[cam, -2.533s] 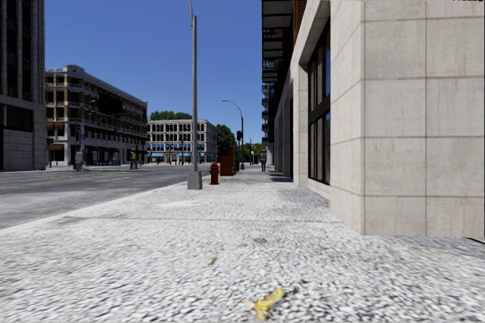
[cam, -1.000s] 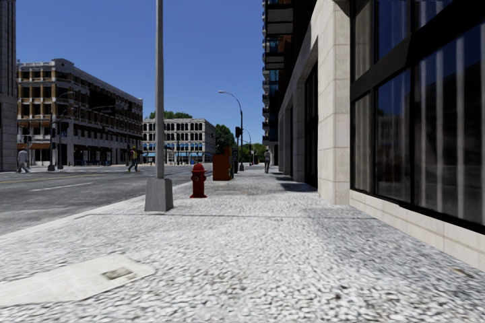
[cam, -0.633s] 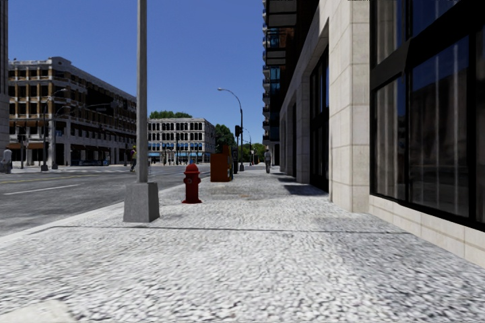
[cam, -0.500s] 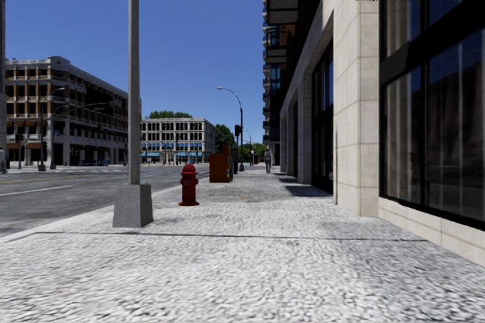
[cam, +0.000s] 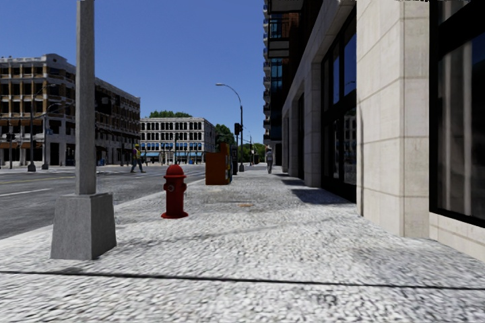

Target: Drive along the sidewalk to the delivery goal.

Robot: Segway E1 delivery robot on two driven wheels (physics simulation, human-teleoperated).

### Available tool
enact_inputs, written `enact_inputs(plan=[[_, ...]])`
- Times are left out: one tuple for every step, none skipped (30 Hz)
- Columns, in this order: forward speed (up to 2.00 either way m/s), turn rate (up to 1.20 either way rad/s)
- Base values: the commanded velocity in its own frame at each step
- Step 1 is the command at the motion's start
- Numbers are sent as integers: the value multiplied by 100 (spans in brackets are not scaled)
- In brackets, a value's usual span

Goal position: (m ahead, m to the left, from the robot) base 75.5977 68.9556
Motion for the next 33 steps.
enact_inputs(plan=[[200, 0], [200, 0], [200, 0], [200, 0], [200, 0], [200, 0], [200, 0], [200, 0], [200, 0], [200, 0], [200, 0], [200, 0], [200, 0], [200, 0], [200, 0], [200, 0], [200, 0], [200, 0], [200, 0], [200, 0], [200, 0], [200, 0], [200, 0], [200, 0], [200, 0], [200, 0], [200, 0], [200, 0], [200, 0], [200, 0], [200, 0], [200, 0], [200, 0]])
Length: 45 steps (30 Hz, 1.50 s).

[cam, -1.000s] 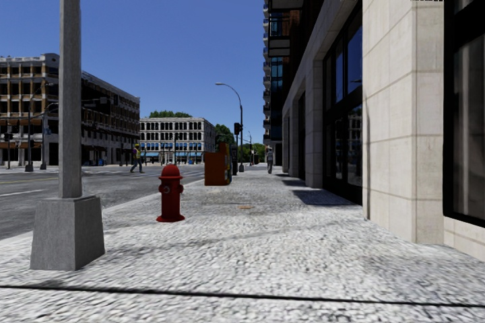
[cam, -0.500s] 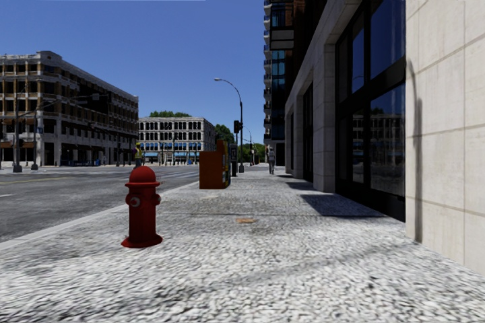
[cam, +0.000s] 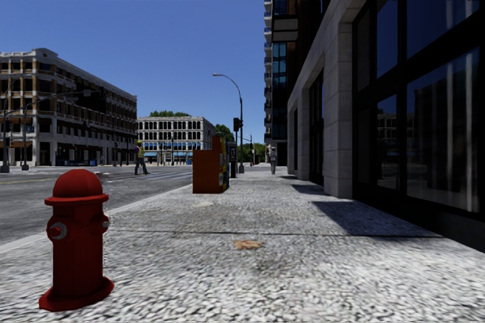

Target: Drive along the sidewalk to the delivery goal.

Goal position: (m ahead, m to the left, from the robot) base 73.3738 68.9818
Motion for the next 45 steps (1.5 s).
enact_inputs(plan=[[200, 0], [200, 0], [200, 0], [200, 0], [200, 0], [200, 0], [200, 0], [200, 0], [200, 0], [200, 0], [200, 0], [200, 0], [200, 0], [200, 0], [200, 0], [200, 0], [200, 0], [200, 0], [200, 0], [200, 0], [200, 0], [200, 0], [200, 0], [200, 0], [200, 0], [200, 0], [200, 0], [200, 0], [200, 0], [200, 0], [200, 0], [200, 0], [200, 0], [200, 0], [200, 0], [200, 0], [200, 0], [200, 0], [200, 0], [200, 0], [200, 0], [200, 0], [200, 0], [200, 0], [200, 0]])
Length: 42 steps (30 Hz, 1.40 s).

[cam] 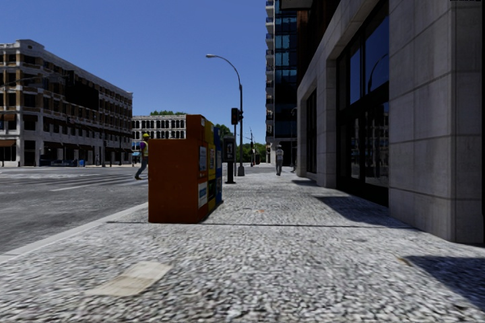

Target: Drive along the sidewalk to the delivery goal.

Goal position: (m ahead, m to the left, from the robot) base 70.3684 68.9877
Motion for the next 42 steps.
enact_inputs(plan=[[200, 0], [200, 0], [200, 0], [200, 0], [200, 0], [200, 0], [200, 0], [200, 0], [200, 0], [200, 0], [200, 0], [200, 0], [200, 0], [200, 0], [200, 0], [200, 0], [200, 0], [200, 0], [200, 0], [200, 0], [200, 0], [200, 0], [200, 0], [200, 0], [200, 0], [200, 0], [200, -8], [200, -8], [200, -30], [200, -40], [200, -45], [200, -45], [200, -47], [200, -48], [200, -48], [200, -48], [200, -48], [200, -48], [200, -48], [200, -48], [200, -48], [200, -48]])
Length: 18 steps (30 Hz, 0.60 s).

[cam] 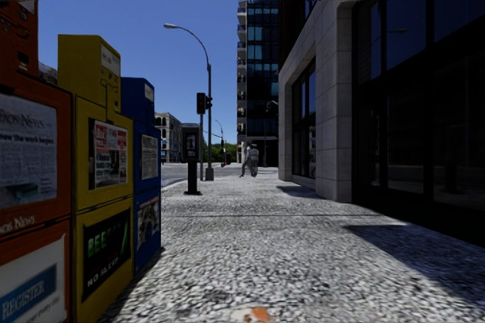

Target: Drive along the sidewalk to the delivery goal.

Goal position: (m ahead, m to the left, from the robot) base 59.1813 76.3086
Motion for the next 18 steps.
enact_inputs(plan=[[200, -48], [200, -48], [200, -48], [200, -48], [200, -31], [200, -31], [200, -6], [200, 0], [200, 0], [200, 0], [200, 0], [200, 0], [200, 0], [200, 0], [200, 0], [200, 0], [200, 0], [200, 0]])
